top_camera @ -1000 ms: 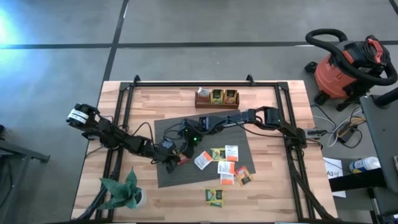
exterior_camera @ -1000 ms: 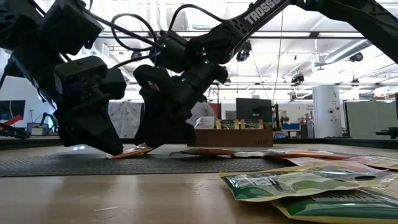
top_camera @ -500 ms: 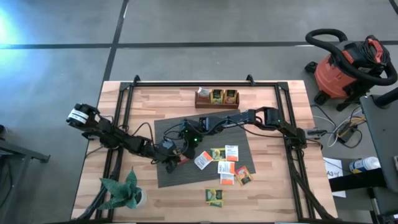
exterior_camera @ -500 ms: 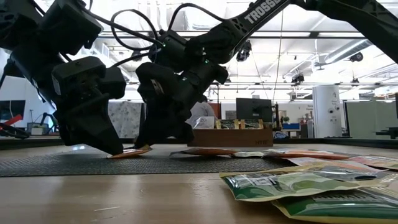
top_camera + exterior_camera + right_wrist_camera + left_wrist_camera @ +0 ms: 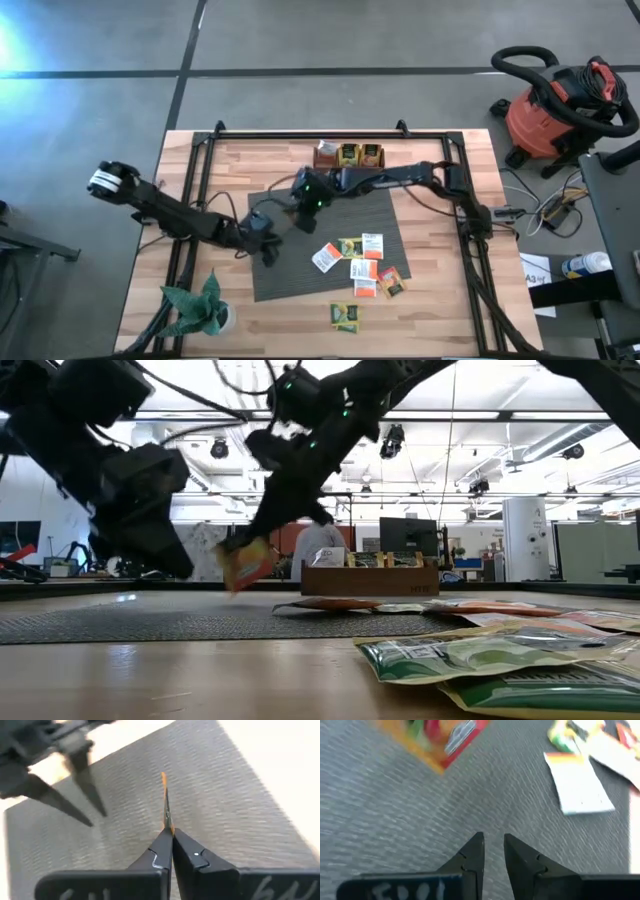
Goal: Pick & Place Tea
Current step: Put the orange tea bag into the right section of the wooden organizer
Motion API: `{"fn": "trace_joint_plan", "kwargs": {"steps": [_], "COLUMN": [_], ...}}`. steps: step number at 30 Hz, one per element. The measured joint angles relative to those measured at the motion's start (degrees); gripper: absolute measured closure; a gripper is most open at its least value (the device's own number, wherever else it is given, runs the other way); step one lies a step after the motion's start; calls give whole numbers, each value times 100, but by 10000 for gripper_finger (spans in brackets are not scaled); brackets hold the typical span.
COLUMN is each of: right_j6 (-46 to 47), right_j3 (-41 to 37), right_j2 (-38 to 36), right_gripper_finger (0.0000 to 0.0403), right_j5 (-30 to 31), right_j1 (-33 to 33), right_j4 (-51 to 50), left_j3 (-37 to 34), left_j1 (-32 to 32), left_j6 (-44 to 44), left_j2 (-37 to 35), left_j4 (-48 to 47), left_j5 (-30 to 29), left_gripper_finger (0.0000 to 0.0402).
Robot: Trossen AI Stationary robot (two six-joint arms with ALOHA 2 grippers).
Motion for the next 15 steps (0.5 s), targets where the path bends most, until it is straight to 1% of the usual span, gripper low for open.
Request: {"fn": "trace_joint_plan", "kwargs": {"steps": [2, 5, 7, 10, 15], "right_j6": [-60, -202, -236, -103, 147], "right_j3": [-49, -246, -491, -1119, -2564], "right_j2": [-254, -780, -1188, -1893, -3138], "right_gripper_finger": [394, 394, 394, 394, 394], "right_j5": [393, 1147, 1432, 1483, 1542], "right_j1": [-140, -391, -620, -1036, -1713], "right_j4": [-116, -364, -489, -495, -477], "left_j3": [0, 3, 4, 7, 9], "left_j1": [0, -1, -2, -2, -4], "left_j6": [30, 87, 106, 181, 205], "left_j2": [-250, -594, -757, -899, -944], "left_j4": [-212, -432, -519, -536, -588], "left_j5": [-301, -649, -791, -889, -919], "left_gripper_finger": [333, 333, 333, 333, 333]}}
